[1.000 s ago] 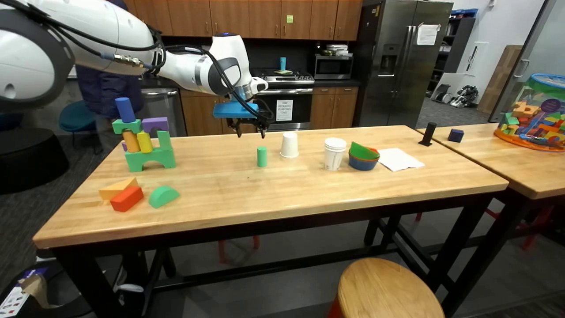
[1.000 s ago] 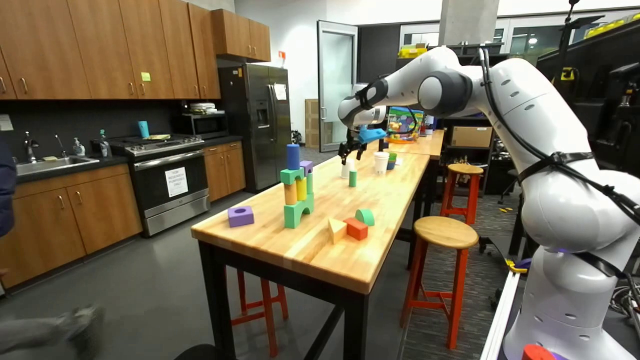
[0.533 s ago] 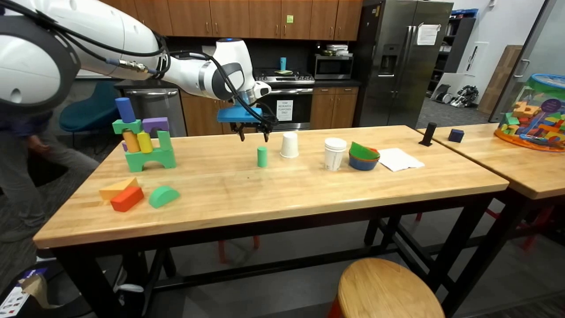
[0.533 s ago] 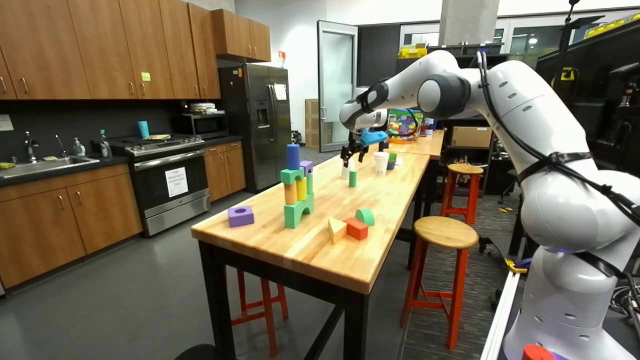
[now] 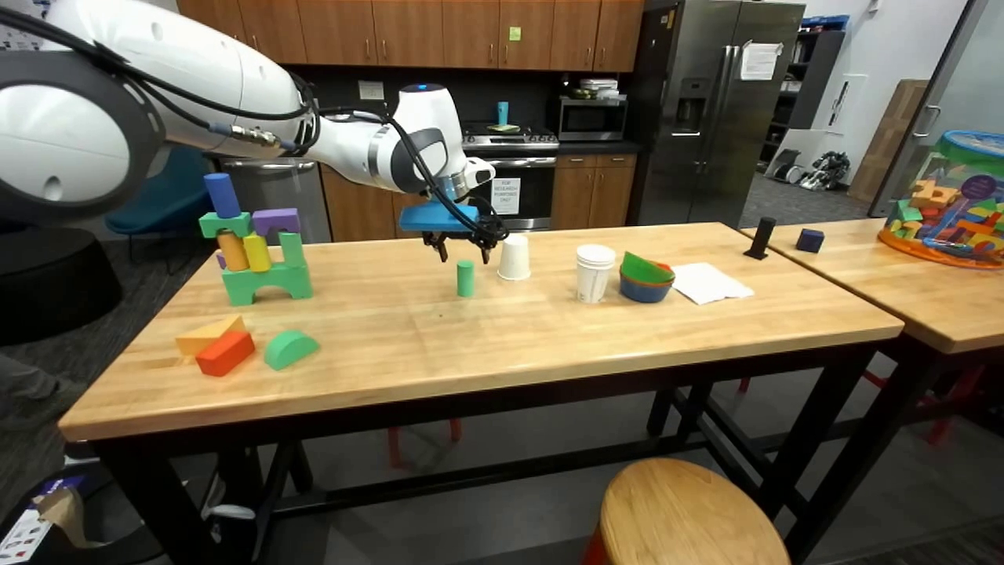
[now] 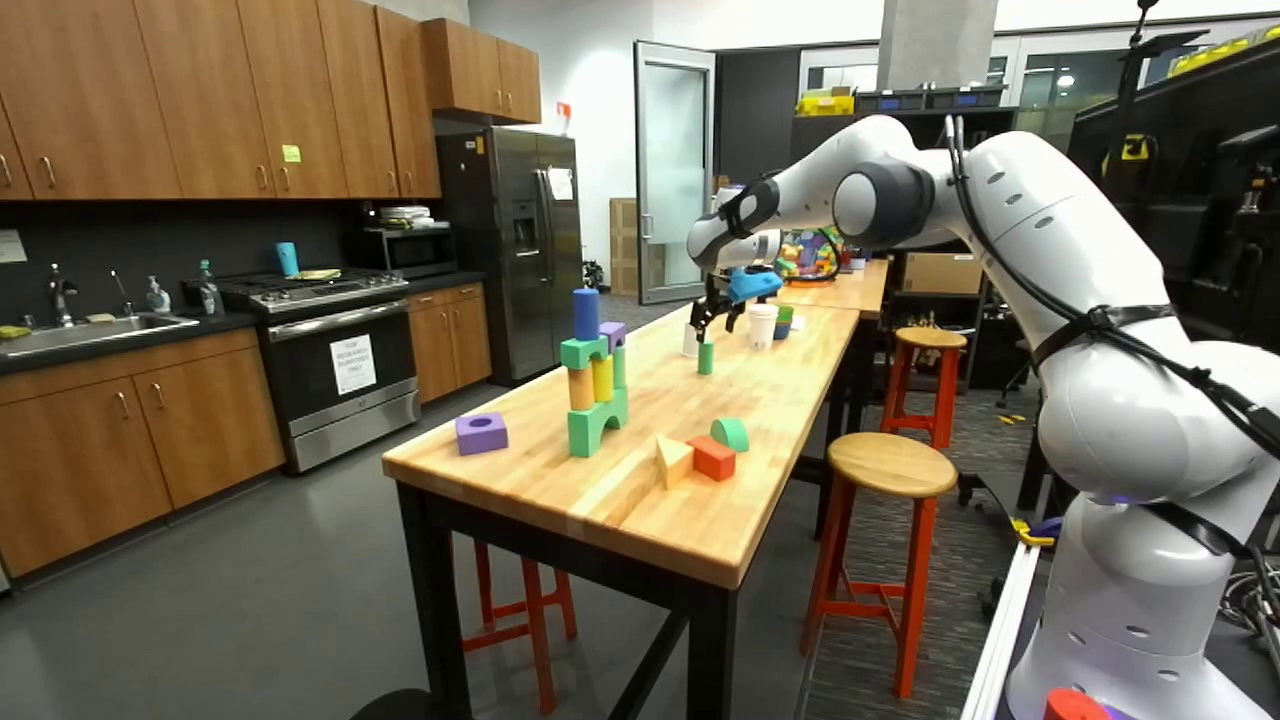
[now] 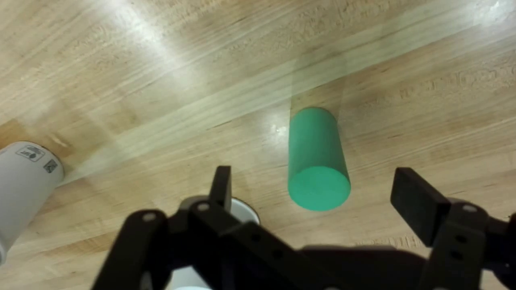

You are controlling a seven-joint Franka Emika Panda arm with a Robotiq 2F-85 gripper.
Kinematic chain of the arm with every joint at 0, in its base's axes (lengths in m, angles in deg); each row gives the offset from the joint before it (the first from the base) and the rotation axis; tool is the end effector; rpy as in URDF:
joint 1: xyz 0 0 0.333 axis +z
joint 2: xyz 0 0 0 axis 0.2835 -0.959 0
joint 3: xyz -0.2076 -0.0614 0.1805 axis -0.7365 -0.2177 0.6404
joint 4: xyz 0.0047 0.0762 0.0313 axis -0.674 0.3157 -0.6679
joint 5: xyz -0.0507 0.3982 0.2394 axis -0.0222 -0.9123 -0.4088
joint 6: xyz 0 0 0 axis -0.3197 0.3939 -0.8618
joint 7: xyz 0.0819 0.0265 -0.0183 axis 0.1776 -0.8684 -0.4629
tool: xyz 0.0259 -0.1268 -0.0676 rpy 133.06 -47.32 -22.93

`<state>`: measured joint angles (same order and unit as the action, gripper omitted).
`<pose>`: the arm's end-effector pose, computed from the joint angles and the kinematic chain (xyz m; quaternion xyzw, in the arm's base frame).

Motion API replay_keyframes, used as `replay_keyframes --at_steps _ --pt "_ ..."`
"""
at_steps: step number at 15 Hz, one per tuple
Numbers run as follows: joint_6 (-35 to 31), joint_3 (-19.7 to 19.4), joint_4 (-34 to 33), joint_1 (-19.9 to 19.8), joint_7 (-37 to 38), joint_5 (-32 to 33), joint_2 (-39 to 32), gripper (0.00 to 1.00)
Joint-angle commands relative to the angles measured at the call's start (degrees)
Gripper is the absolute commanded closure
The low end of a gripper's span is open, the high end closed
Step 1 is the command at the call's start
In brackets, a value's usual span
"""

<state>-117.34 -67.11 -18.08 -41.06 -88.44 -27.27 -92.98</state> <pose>0.7282 -0.4134 0.2776 0.9828 -0.1013 0.1351 0.0746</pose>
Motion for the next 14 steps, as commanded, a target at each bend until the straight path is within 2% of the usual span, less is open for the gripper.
replay_keyframes --at_steps 1,14 --pt "-0.97 -0.07 -0.95 0.37 -0.06 0.39 -0.70 0.00" --pt "-4.92 -0.15 0.68 2.21 0.70 0.63 -0.93 0.00"
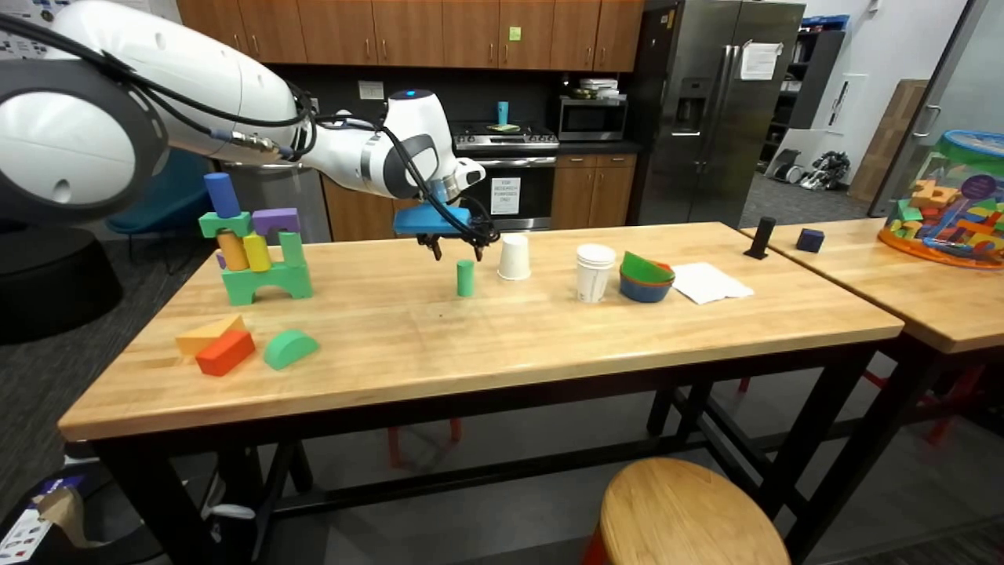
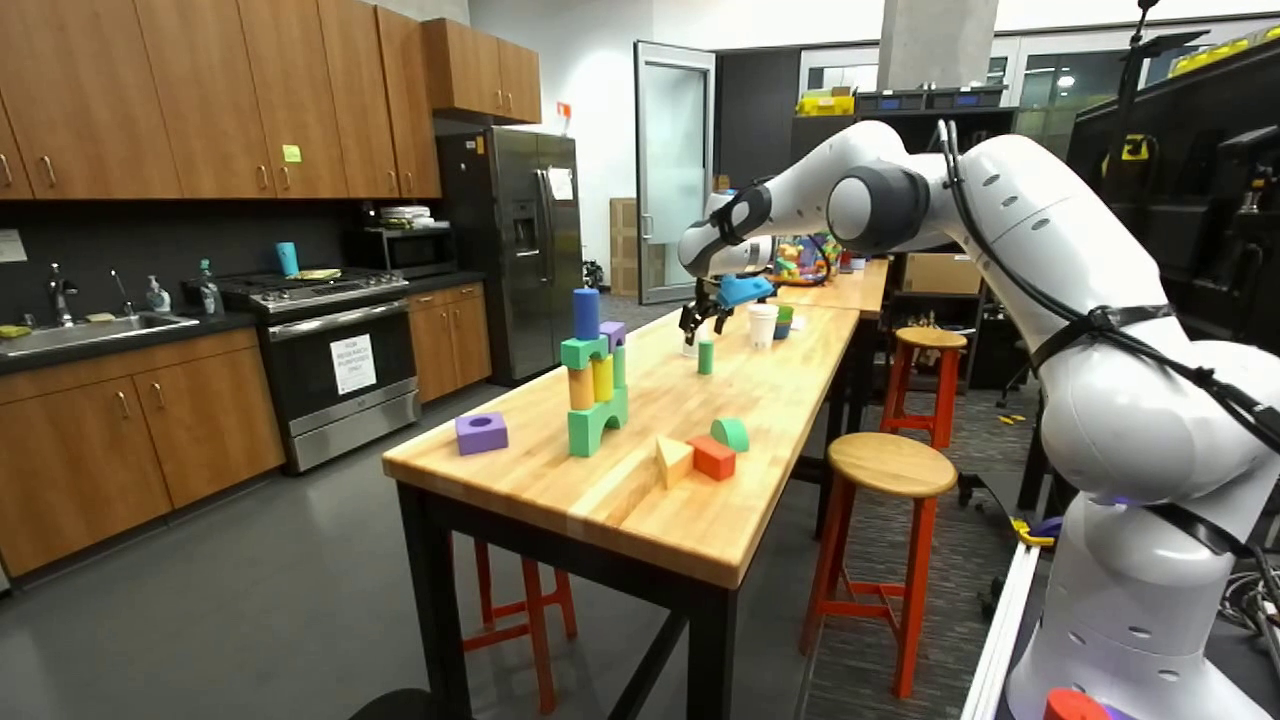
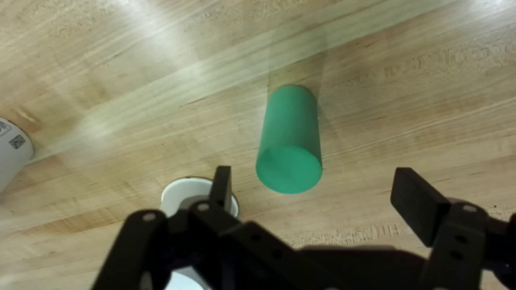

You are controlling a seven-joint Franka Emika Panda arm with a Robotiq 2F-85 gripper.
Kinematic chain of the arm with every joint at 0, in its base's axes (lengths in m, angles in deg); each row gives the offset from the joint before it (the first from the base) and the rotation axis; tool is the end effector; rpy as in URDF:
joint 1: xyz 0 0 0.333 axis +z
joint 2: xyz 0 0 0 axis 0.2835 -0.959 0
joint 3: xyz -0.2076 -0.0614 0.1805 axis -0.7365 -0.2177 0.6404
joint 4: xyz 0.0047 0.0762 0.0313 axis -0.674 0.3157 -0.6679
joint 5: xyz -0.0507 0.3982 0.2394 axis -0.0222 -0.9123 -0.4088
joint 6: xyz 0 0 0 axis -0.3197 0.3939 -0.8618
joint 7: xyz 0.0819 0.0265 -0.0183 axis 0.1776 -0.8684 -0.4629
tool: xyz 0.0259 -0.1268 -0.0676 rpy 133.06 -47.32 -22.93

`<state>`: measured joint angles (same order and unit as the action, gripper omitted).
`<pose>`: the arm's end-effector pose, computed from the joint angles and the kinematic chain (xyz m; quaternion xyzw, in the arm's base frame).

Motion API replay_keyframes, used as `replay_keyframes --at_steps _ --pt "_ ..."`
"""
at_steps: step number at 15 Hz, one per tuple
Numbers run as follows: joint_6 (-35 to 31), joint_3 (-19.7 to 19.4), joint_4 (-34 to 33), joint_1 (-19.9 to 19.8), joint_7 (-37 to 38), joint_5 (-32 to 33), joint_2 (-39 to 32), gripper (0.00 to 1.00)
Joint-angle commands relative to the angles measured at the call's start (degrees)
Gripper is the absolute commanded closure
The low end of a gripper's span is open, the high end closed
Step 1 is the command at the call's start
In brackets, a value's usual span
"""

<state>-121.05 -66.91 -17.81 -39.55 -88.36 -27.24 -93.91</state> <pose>0.7443 -0.3947 0.2695 0.9806 -0.0870 0.1559 0.0812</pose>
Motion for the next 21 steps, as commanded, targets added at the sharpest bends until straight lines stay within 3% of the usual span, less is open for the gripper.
replay_keyframes --at_steps 1,21 --pt "-1.54 -0.48 0.52 0.91 0.92 0.65 -0.09 0.00" --pt "-2.59 -2.19 1.48 1.68 2.56 0.89 0.30 0.00"
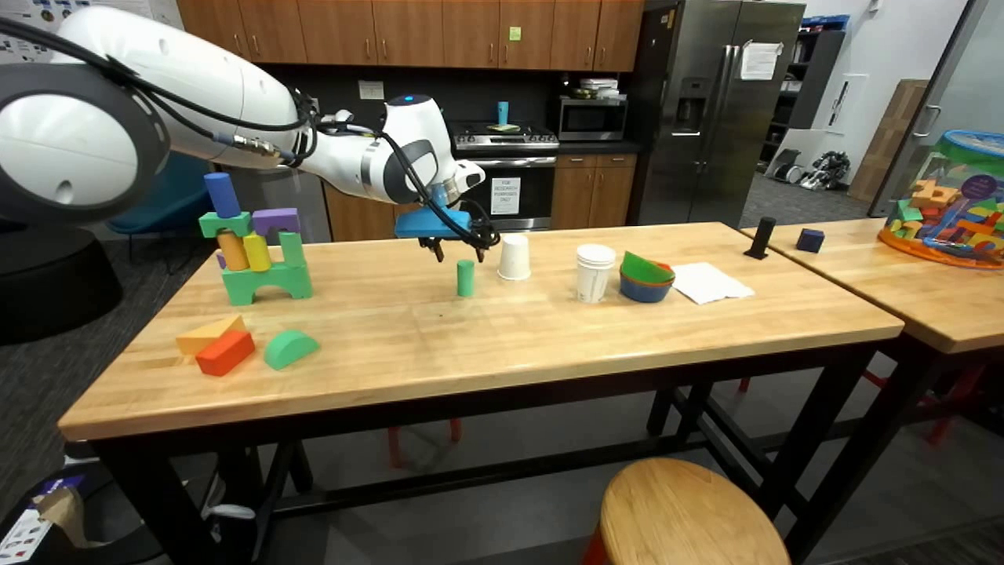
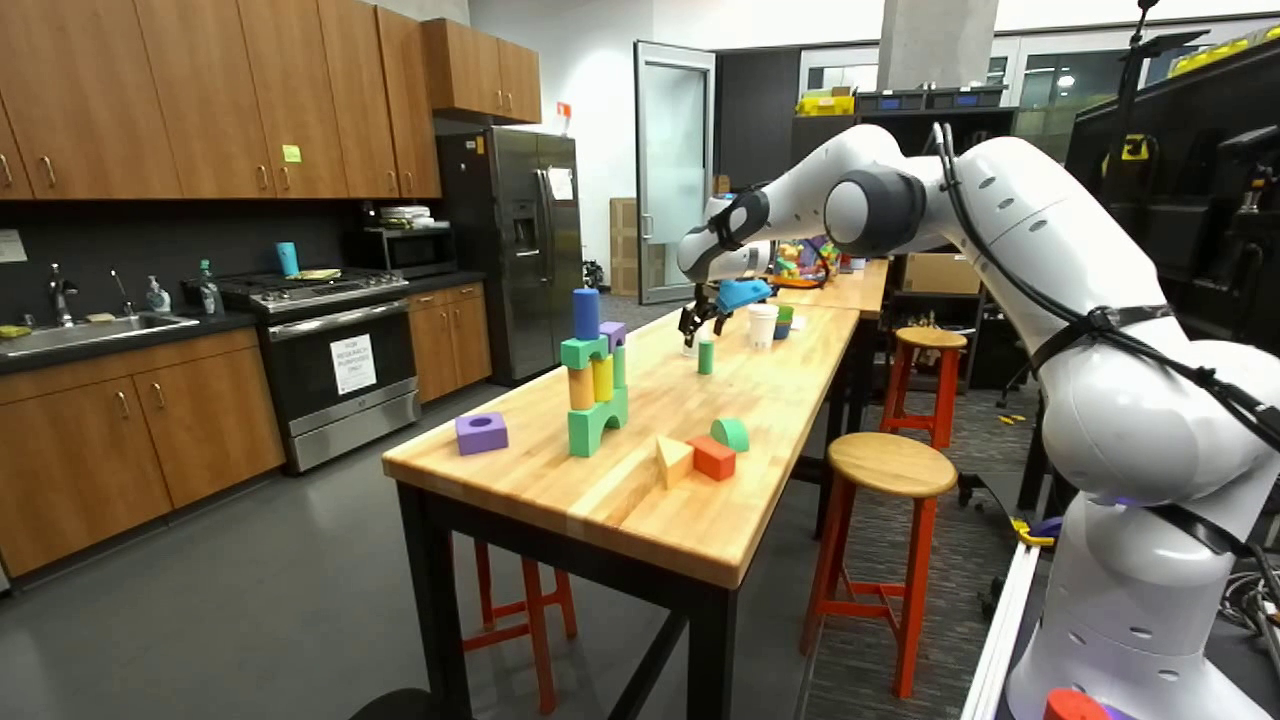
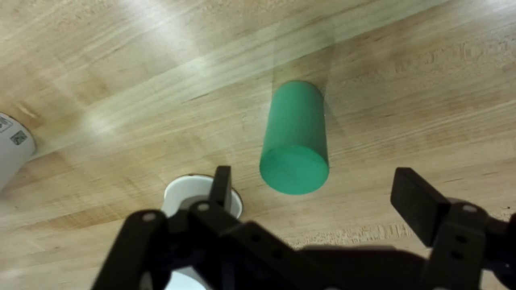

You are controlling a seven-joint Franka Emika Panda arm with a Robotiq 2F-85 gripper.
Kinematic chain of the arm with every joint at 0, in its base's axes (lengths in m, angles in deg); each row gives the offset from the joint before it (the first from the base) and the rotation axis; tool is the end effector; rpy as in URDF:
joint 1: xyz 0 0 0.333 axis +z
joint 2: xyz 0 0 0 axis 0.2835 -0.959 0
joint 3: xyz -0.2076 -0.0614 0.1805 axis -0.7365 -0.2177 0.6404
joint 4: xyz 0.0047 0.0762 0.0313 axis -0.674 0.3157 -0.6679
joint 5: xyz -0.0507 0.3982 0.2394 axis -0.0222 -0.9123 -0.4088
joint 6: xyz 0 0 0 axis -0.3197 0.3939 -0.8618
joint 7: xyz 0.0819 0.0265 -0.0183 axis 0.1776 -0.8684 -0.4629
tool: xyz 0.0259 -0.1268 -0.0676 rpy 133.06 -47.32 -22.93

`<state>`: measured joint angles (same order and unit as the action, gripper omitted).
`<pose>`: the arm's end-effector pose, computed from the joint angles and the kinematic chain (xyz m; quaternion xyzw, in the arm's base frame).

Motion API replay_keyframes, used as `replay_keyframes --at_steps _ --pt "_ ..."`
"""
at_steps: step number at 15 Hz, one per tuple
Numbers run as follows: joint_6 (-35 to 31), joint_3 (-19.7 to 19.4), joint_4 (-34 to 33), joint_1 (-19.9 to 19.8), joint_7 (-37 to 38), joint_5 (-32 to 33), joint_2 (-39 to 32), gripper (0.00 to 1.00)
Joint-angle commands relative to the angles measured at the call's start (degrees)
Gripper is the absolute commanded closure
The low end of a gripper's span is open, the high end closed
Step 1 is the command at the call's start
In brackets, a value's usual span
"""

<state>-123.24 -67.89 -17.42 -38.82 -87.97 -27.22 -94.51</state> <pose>0.7457 -0.3963 0.2627 0.9783 -0.0886 0.1636 0.0911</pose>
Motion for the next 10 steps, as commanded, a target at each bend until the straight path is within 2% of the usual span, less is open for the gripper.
replay_keyframes --at_steps 1,6,10 --pt "-0.26 -1.63 1.27 1.33 4.48 0.50 1.15 0.00" --pt "-0.32 -5.05 1.70 4.08 22.04 0.27 1.72 0.00" --pt "0.81 -10.22 1.46 7.93 36.89 1.87 1.35 0.00"
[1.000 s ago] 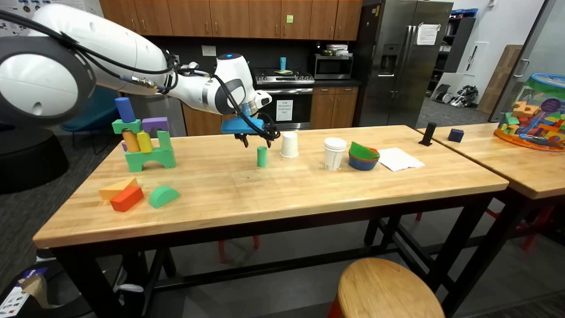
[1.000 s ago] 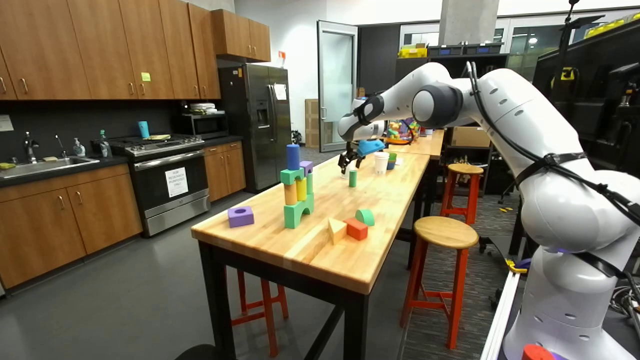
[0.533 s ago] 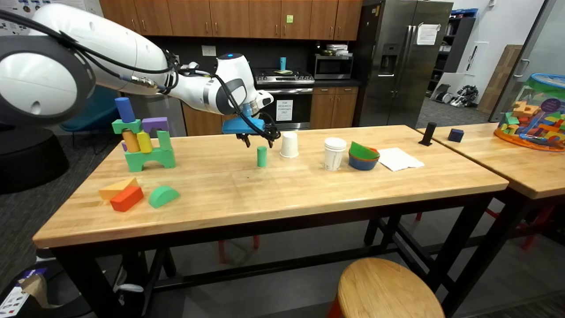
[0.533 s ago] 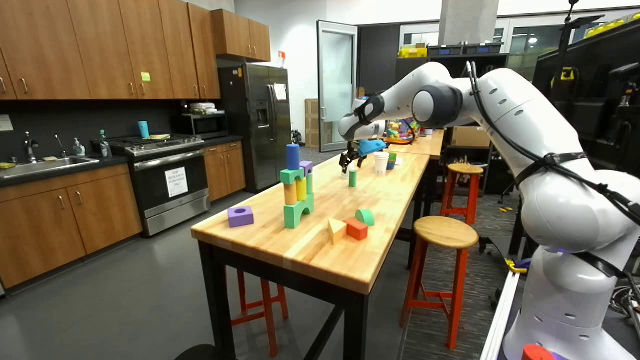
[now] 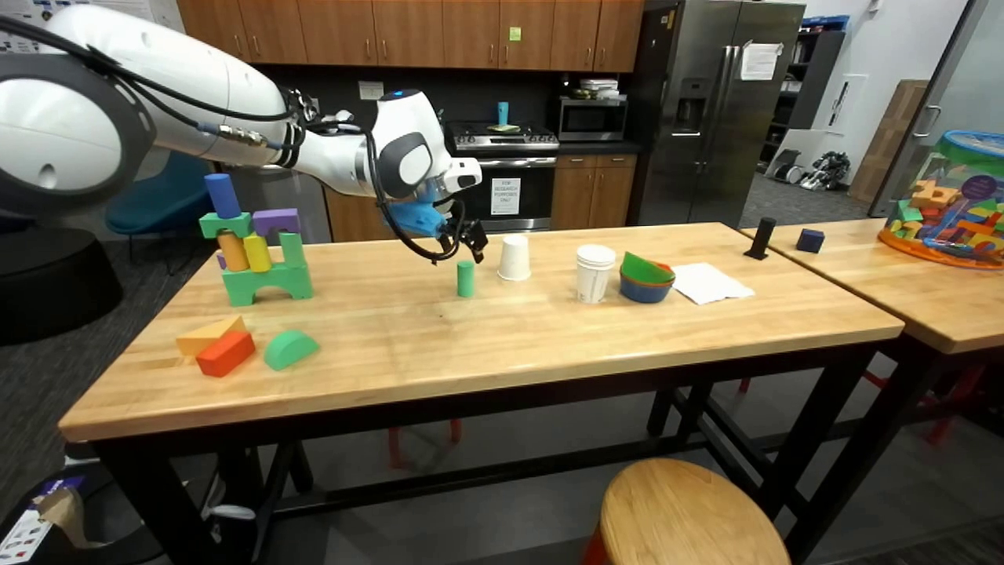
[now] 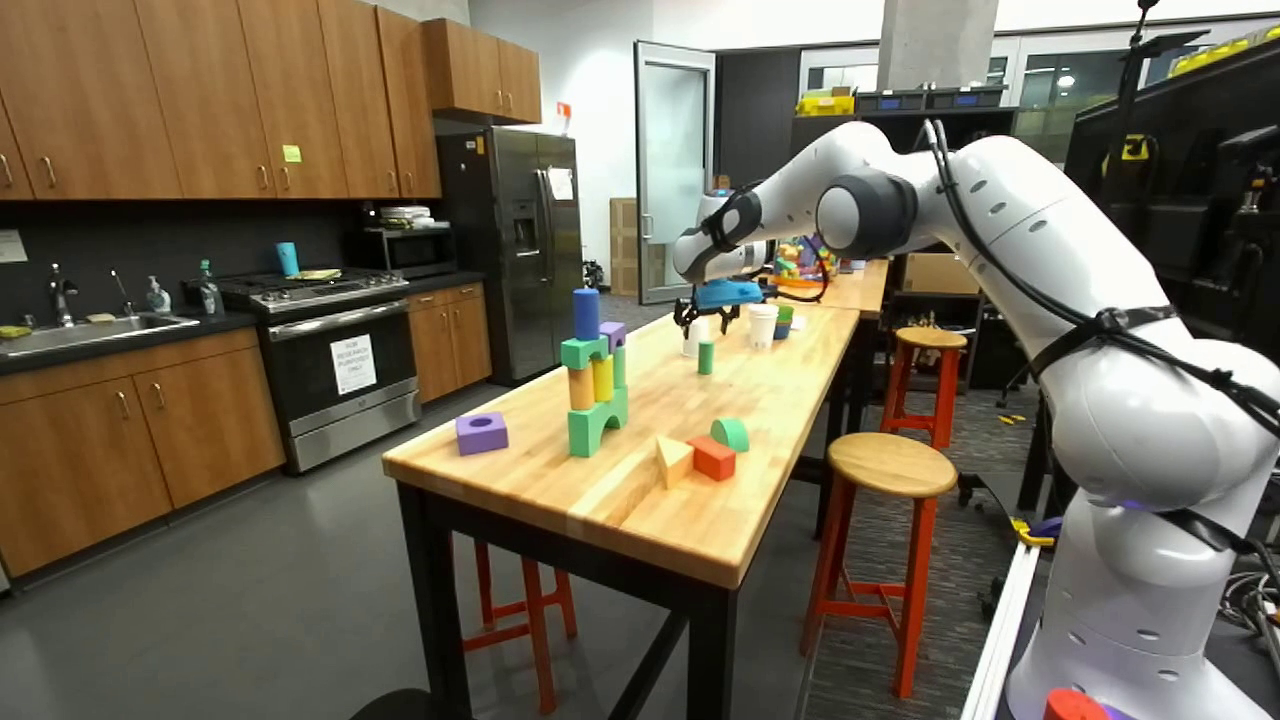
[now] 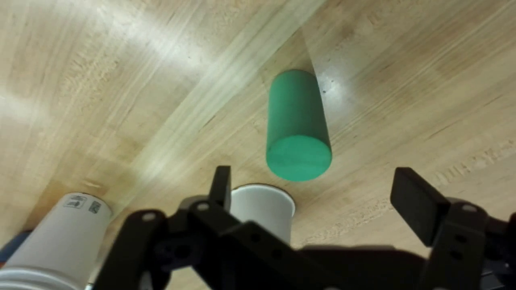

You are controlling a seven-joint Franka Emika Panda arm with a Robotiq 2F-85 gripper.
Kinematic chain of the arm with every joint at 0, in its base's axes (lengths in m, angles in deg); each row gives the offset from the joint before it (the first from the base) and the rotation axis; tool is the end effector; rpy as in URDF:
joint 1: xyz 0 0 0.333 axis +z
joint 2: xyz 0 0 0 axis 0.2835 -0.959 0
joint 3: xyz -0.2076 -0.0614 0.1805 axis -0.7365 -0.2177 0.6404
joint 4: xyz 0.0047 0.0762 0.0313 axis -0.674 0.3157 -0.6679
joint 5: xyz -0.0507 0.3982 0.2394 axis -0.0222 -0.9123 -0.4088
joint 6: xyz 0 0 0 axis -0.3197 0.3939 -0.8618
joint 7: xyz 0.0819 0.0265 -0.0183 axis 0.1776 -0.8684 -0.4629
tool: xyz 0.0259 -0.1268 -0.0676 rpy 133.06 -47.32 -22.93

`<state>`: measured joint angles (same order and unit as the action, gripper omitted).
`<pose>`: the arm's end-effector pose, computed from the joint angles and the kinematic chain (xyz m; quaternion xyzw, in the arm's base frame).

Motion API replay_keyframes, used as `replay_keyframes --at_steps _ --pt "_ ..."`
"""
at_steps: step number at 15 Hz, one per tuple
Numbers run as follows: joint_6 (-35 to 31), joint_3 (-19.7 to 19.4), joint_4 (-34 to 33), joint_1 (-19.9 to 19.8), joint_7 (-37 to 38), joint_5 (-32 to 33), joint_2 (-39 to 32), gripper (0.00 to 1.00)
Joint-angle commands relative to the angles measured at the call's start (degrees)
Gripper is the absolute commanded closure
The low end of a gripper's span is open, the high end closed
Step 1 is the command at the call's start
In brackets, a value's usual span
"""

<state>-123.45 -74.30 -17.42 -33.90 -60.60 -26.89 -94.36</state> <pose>0.7466 -0.3972 0.2748 0.9302 -0.3055 0.1824 0.0902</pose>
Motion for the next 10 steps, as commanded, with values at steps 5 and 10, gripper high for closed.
replay_keyframes --at_steps 5,10 --pt "3.74 -8.93 1.61 7.01 23.32 3.84 0.45 0.00" --pt "6.87 -8.75 1.33 7.45 27.45 3.23 0.34 0.00"
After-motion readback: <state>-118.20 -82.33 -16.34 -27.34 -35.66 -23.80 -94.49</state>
